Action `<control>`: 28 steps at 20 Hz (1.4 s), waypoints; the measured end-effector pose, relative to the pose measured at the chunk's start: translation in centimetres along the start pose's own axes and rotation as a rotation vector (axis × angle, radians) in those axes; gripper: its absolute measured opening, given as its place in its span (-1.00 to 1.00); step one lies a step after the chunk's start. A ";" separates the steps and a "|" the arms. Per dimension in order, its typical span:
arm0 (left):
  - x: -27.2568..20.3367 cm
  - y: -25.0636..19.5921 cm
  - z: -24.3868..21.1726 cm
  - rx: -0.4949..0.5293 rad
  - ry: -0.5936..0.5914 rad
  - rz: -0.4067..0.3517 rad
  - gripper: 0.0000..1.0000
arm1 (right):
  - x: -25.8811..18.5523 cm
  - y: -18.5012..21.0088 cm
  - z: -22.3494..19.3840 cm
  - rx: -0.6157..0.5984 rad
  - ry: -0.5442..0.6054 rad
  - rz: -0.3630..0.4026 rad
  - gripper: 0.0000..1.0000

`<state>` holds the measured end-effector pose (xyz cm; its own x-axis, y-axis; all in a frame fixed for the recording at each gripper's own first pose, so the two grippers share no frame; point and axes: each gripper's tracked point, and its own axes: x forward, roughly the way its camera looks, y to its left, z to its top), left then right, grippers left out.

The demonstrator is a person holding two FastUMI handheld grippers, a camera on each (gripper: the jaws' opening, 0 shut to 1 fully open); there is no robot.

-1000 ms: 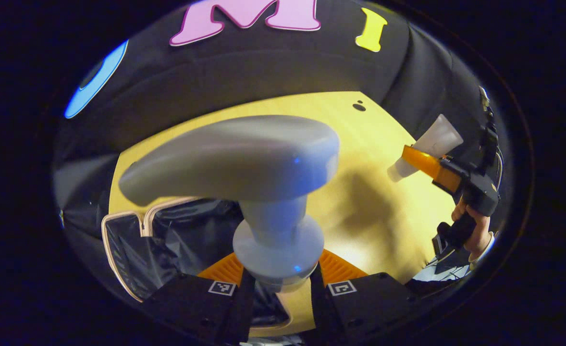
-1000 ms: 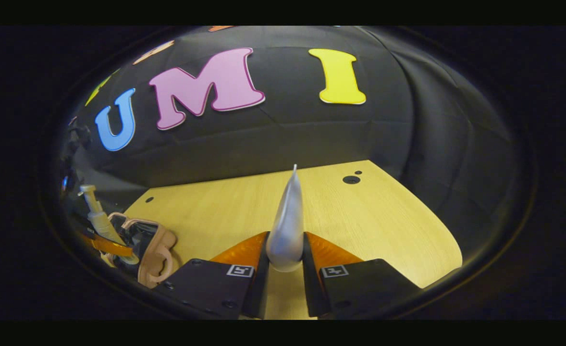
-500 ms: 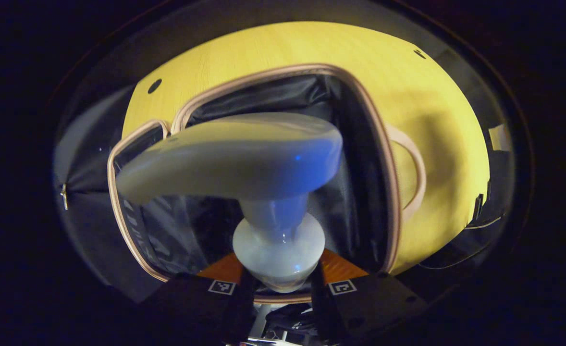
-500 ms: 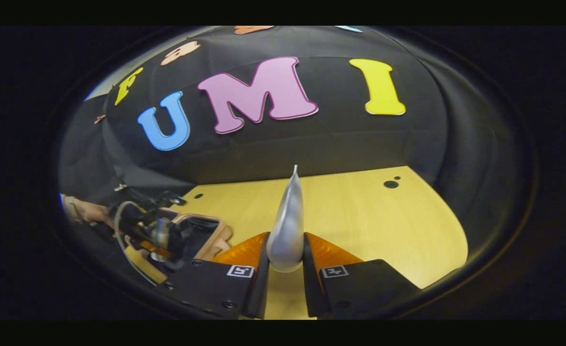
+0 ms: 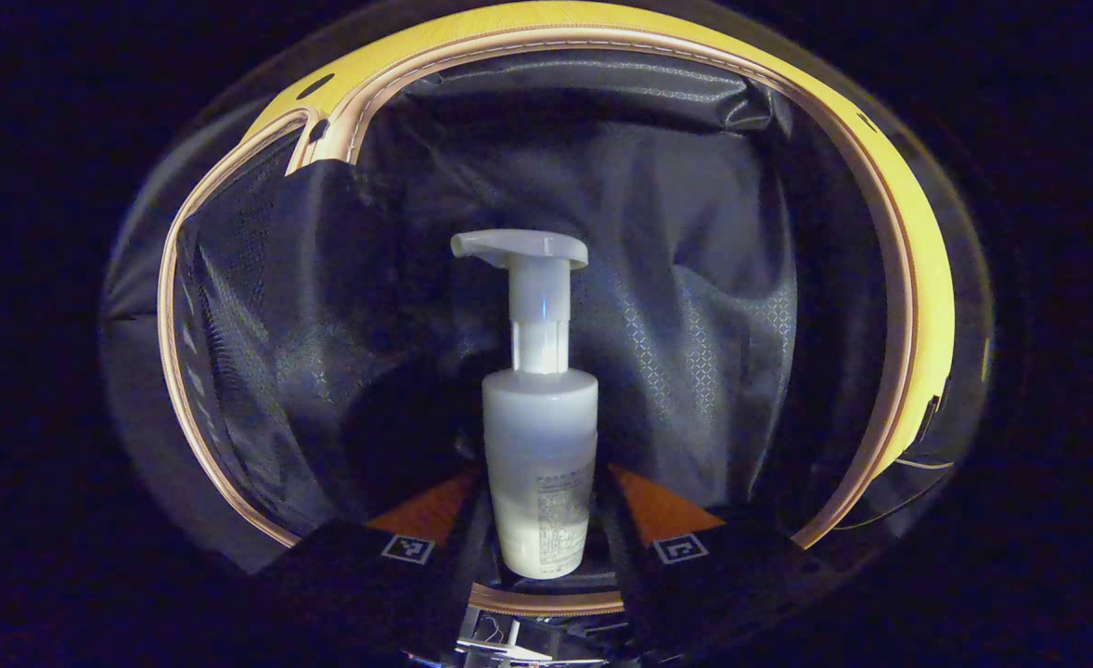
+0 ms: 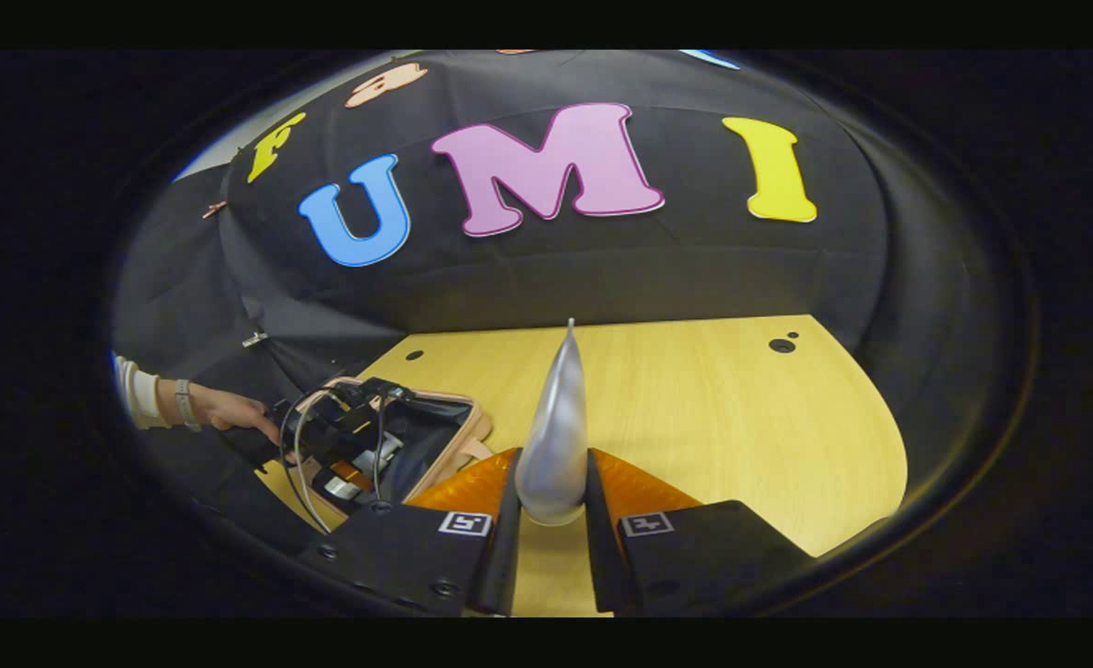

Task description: First open the suitcase, pack the skin care products into it, and then close the suitcase.

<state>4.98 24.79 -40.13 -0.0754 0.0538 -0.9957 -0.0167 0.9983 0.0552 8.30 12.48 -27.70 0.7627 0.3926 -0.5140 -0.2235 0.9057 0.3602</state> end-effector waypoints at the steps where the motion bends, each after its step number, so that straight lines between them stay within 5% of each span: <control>1: -0.5 -0.1 0.6 0.011 -0.058 0.001 0.58 | 0.2 1.1 -0.1 0.000 0.009 0.013 -0.29; 3: -2.6 0.0 2.0 0.074 -0.208 0.016 0.80 | 0.8 3.3 -0.5 -0.011 0.031 0.038 -0.29; 7: -8.9 0.0 3.7 0.159 -0.493 0.018 0.80 | 2.7 8.0 -1.4 0.030 0.077 0.101 -0.29; 14: -17.3 7.7 2.8 -0.020 -0.841 0.025 0.97 | 7.3 15.5 -4.1 0.069 0.242 0.205 -0.29; 19: -16.8 15.7 -1.0 -0.219 -0.863 0.033 0.96 | 11.3 19.8 -11.2 0.099 0.518 0.191 -0.29; 20: -16.4 17.4 -1.8 -0.260 -0.860 0.034 0.97 | 11.8 20.2 -11.9 0.117 0.559 0.171 -0.41; 24: -15.0 22.6 -5.1 -0.374 -0.826 0.045 1.00 | 14.4 19.9 -16.1 0.137 0.715 0.037 -0.28; 25: -14.2 24.3 -5.6 -0.399 -0.806 0.052 1.00 | 14.9 19.5 -17.3 0.137 0.761 -0.005 -0.12; 27: -13.2 26.7 -6.5 -0.463 -0.763 0.056 1.00 | 15.7 19.4 -18.5 0.157 0.810 -0.058 -0.43; 28: -12.5 27.4 -6.3 -0.490 -0.750 0.039 1.00 | 15.6 19.3 -18.6 0.178 0.820 -0.084 -0.28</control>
<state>-0.81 51.37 -25.68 0.5835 0.2586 -0.7699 -0.4646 0.8838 -0.0552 4.59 39.08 -43.29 0.0746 0.3788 -0.9225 -0.0339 0.9255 0.3773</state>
